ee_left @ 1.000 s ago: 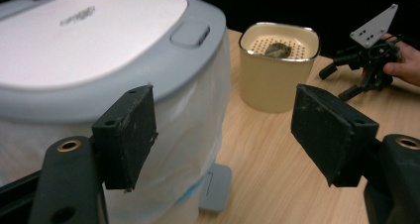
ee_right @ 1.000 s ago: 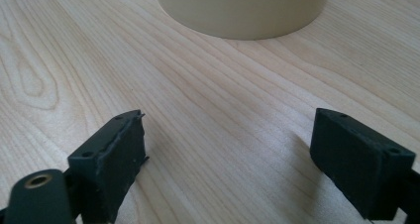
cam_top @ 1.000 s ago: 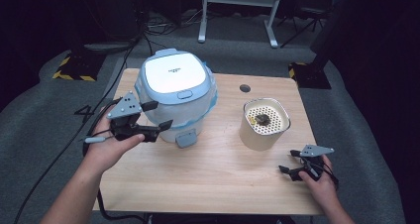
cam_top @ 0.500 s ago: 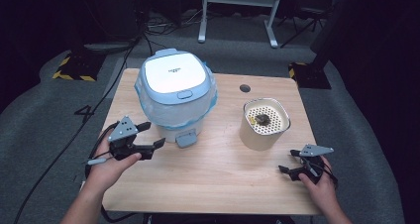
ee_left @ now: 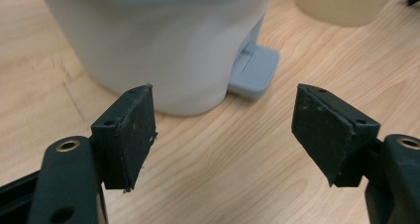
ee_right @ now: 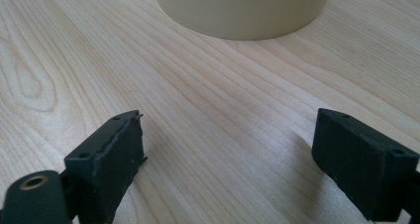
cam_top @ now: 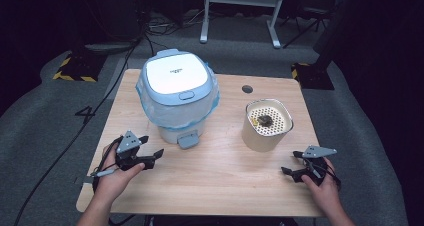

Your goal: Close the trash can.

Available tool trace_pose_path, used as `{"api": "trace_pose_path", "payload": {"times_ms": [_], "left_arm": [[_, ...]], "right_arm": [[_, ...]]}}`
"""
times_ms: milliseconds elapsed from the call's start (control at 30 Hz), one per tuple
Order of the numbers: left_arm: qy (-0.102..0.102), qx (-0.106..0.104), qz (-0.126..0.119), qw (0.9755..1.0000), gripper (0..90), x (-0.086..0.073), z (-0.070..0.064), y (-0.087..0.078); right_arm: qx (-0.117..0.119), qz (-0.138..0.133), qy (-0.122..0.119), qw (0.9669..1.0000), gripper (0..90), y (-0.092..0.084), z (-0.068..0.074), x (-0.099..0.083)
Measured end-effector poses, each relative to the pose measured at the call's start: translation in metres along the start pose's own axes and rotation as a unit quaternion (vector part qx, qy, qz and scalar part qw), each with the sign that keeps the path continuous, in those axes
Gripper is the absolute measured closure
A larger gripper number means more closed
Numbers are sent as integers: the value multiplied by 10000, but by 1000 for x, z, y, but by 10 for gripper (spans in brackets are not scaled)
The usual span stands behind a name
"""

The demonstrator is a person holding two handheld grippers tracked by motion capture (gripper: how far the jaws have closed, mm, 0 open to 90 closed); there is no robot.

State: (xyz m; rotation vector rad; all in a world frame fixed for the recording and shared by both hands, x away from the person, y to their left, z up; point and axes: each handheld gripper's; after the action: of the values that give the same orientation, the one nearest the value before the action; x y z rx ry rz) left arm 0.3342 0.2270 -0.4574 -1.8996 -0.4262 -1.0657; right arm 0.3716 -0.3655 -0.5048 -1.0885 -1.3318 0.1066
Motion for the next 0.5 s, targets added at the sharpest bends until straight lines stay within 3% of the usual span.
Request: {"api": "trace_pose_path", "payload": {"times_ms": [67,233,267,400,500], "left_arm": [[-173,126,51,9998,254,-10,6,6],[-328,298,210,9988,246,-22,12,13],[-288,416,318,9982,242,-26,14,15],[-240,494,554,9970,219,-29,16,19],[-66,632,838,9945,212,-33,17,23]], "right_arm": [[0,0,0,10000,126,0,0,0],[0,1,0,10000,126,0,0,0],[1,1,2,10000,126,0,0,0],[0,0,-1,10000,126,0,0,0],[0,0,0,10000,126,0,0,0]]}}
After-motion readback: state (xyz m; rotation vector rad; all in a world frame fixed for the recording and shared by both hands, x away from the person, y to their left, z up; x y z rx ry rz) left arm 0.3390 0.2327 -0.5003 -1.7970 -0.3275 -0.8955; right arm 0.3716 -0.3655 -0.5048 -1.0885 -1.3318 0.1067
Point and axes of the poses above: each handheld gripper's, and its own axes: y roughly forward along the jaws, x roughly out of its top, z roughly to its left, and after that the axes turned 11 degrees about -y, right-handed
